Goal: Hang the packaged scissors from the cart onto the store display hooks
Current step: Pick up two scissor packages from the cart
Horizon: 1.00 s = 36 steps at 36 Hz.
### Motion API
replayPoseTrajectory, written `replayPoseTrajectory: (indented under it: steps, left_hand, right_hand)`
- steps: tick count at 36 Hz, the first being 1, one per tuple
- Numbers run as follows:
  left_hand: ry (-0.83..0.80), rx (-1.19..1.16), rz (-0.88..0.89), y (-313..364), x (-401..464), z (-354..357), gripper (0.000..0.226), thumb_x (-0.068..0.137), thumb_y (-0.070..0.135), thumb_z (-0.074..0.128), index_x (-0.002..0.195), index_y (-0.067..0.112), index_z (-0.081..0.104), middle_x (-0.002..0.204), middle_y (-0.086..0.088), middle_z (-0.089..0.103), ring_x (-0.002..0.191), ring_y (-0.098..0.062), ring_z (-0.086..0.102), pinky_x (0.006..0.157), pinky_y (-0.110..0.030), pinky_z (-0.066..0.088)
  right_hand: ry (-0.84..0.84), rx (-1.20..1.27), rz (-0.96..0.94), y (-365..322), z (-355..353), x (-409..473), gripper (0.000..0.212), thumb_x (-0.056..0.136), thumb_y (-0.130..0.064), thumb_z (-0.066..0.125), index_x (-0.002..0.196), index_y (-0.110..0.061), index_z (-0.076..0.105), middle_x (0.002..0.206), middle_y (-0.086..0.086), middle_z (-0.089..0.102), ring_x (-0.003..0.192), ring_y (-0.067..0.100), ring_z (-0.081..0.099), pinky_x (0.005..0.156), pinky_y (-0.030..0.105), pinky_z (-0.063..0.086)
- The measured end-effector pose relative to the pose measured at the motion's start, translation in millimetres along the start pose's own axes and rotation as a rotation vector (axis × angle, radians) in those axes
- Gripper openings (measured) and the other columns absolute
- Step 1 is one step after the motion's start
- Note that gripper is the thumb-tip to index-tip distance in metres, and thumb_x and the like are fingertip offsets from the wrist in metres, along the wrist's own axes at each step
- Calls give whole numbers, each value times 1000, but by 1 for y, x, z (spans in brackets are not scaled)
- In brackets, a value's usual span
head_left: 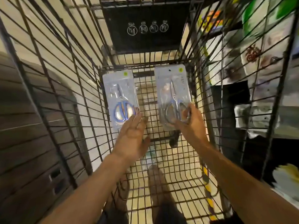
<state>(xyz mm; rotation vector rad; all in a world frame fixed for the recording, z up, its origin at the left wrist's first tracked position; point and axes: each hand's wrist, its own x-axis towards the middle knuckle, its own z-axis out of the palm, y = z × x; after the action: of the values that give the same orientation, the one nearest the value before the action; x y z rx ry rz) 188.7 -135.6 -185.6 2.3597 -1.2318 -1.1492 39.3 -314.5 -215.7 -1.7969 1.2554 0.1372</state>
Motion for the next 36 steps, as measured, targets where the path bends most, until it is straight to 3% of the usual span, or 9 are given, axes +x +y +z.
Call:
replayPoseTrajectory:
  steps: [3, 8, 13, 17, 22, 25, 31, 34, 36]
  left_hand:
    - [-21, 10, -19, -4, 1, 4, 71, 99, 43, 50, 160, 17, 24, 169, -6, 13, 157, -26, 8, 126, -45, 17]
    - [-49, 34, -22, -2, -3, 3, 81, 90, 58, 22, 162, 21, 16, 170, -2, 4, 157, -20, -2, 127, -44, 16]
    - [-48, 31, -29, 6, -2, 1, 71, 97, 47, 37, 161, 23, 17, 170, 1, 5, 157, -17, -1, 127, -31, 2]
    - [-78, -8, -53, 7, -2, 2, 69, 102, 40, 50, 161, 27, 16, 170, 5, 1, 157, -19, 1, 128, -40, 13]
    - [-114, -35, -70, 3, -1, 3, 70, 100, 43, 47, 161, 30, 15, 170, 3, 5, 157, -20, 4, 127, -42, 16]
    - [-122, -75, -99, 0, 1, 1, 73, 93, 45, 42, 160, 32, 17, 169, 0, 13, 156, -20, 10, 126, -43, 19]
    - [-167, -262, -144, 7, 4, -6, 65, 101, 22, 57, 155, 38, 24, 159, 11, 27, 120, 5, 35, 90, 12, 11]
    - [-159, -378, -188, 11, 3, -9, 71, 101, 23, 58, 153, 46, 15, 161, 14, 24, 132, 3, 32, 101, 0, 18]
    - [-136, -505, -242, 14, 2, -11, 75, 100, 27, 60, 154, 47, 12, 161, 12, 28, 134, -7, 42, 106, -14, 29]
  right_hand:
    - [43, 28, 27, 18, 9, 15, 70, 74, -52, 80, 134, -46, 44, 130, -20, 45, 125, 22, 51, 93, 54, 55]
    - [167, 72, 79, 9, 16, 24, 82, 71, -24, 82, 140, -38, 39, 134, -16, 35, 132, 23, 38, 98, 54, 53]
    - [183, 76, 135, 11, 15, 32, 102, 64, -22, 89, 149, -30, 33, 143, 0, 36, 136, 27, 36, 104, 56, 47]
    - [174, 32, 184, 9, 14, 38, 118, 59, -15, 95, 154, -27, 27, 145, 6, 35, 136, 26, 34, 110, 51, 43]
    - [173, 136, 148, 8, 17, 34, 109, 62, -9, 93, 149, -33, 32, 138, 2, 42, 118, 21, 53, 74, 30, 61]
    - [162, 110, 128, 7, 18, 27, 98, 68, -18, 91, 148, -32, 35, 121, 0, 61, 106, 23, 63, 76, 42, 61]
    - [123, 242, 101, 4, 17, 11, 55, 97, -14, 64, 147, -20, 40, 101, -6, 62, 96, 21, 67, 61, 12, 50]
    - [60, 332, 108, -3, 15, -3, 53, 104, -20, 54, 152, -28, 35, 116, -1, 63, 94, 9, 66, 57, 10, 52]
    - [-6, 428, 143, -8, 14, -15, 58, 104, -23, 53, 155, -35, 27, 127, -2, 61, 101, 15, 68, 64, 24, 61]
